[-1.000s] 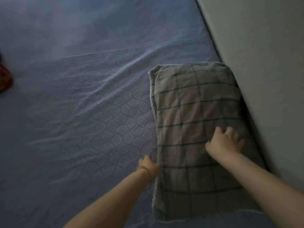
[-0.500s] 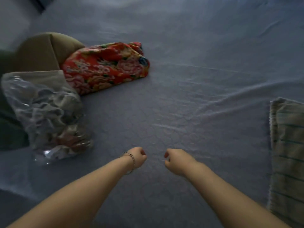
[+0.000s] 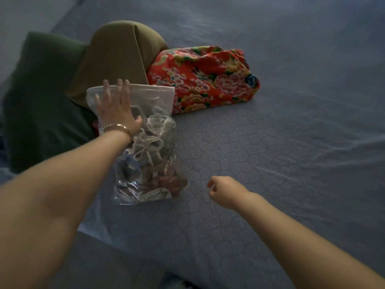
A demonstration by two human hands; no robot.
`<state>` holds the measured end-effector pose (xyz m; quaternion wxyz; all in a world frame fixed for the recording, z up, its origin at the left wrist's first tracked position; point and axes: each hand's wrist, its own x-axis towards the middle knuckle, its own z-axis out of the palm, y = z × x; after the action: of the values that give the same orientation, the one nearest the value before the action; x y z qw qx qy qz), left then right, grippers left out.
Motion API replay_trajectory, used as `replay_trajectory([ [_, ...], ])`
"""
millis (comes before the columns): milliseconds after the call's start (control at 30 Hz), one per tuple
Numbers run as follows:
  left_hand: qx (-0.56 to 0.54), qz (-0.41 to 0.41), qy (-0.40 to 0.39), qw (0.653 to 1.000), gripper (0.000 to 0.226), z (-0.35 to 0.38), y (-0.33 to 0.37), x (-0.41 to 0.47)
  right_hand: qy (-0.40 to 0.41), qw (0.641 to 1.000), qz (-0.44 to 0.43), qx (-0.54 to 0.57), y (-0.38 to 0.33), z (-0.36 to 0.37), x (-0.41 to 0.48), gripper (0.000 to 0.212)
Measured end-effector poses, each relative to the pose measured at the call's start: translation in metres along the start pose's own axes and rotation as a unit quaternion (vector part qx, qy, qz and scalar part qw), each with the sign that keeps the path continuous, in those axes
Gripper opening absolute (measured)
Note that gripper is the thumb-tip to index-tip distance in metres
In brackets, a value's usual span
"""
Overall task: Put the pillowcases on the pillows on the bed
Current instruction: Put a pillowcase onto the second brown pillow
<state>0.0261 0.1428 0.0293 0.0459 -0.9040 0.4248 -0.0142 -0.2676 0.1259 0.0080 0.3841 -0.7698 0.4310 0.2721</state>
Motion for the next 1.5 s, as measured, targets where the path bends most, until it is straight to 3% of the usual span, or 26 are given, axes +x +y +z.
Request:
replay_trajectory([
  [100,0.036,0.005,-0.173,0.984,0.048,-0.022,0.005,0.021,0.016,1.0,-0.007,-0.013,-0.008,-0.009,-0.004,0.031],
  [167,0.005,0.085,-0.227,0.97,0.033,-0.034,0.017,0.005,0.036,0.999,-0.018,-0.015,-0.014,-0.018,-0.012,0.031],
  [333,0.136,0.299,-0.157,0.932,0.023,-0.07,0.021,-0.073,0.193,0.972,-0.132,-0.021,-0.046,-0.046,-0.041,0.035],
  [467,0.104,0.416,-0.14,0.893,0.019,-0.096,0.009,-0.128,0.308,0.884,-0.335,-0.105,-0.099,-0.056,-0.063,0.049],
  [533,0.057,0.449,-0.117,0.884,0.025,-0.098,-0.003,-0.144,0.291,0.85,-0.388,-0.206,-0.116,-0.049,-0.062,0.039],
  [600,0.01,0.445,-0.11,0.889,0.03,-0.099,-0.029,-0.15,0.182,0.868,-0.374,-0.27,-0.134,-0.042,-0.065,0.025],
  [667,-0.004,0.431,-0.055,0.901,0.036,-0.084,-0.067,-0.144,0.115,0.888,-0.317,-0.313,-0.144,-0.035,-0.067,0.022],
  [767,-0.023,0.29,-0.044,0.956,0.053,-0.086,-0.098,-0.118,0.061,0.93,-0.2,-0.303,-0.163,-0.034,-0.065,0.023],
  [800,-0.01,0.237,-0.064,0.969,0.046,-0.085,-0.109,-0.102,0.049,0.941,-0.165,-0.29,-0.172,-0.035,-0.061,0.023],
  [867,-0.023,0.136,-0.188,0.972,0.027,-0.08,-0.131,-0.07,-0.013,0.96,-0.097,-0.261,-0.191,-0.039,-0.056,0.024],
  [933,-0.113,0.069,-0.291,0.947,0.043,-0.071,-0.148,-0.045,-0.092,0.967,-0.037,-0.235,-0.209,-0.044,-0.055,0.025],
  [1000,-0.219,0.078,-0.298,0.926,0.061,-0.063,-0.157,-0.033,-0.125,0.976,-0.005,-0.179,-0.224,-0.045,-0.046,0.026],
  [1100,-0.301,0.13,-0.319,0.889,0.075,-0.068,-0.155,-0.041,-0.023,0.998,0.053,0.008,-0.25,-0.033,-0.012,0.032],
  [1200,-0.353,0.159,-0.336,0.859,0.078,-0.077,-0.146,-0.045,0.052,0.964,0.197,0.169,-0.273,-0.021,0.022,0.063],
  [1267,-0.36,0.182,-0.341,0.849,0.077,-0.08,-0.142,-0.046,0.107,0.947,0.228,0.197,-0.274,-0.014,0.035,0.058],
  [1367,-0.339,0.185,-0.35,0.853,0.079,-0.085,-0.141,-0.042,0.205,0.947,0.166,0.184,-0.276,-0.01,0.025,0.033],
  [1500,-0.331,0.154,-0.369,0.855,0.081,-0.086,-0.14,-0.032,0.25,0.942,0.023,0.221,-0.278,-0.028,-0.021,0.05],
])
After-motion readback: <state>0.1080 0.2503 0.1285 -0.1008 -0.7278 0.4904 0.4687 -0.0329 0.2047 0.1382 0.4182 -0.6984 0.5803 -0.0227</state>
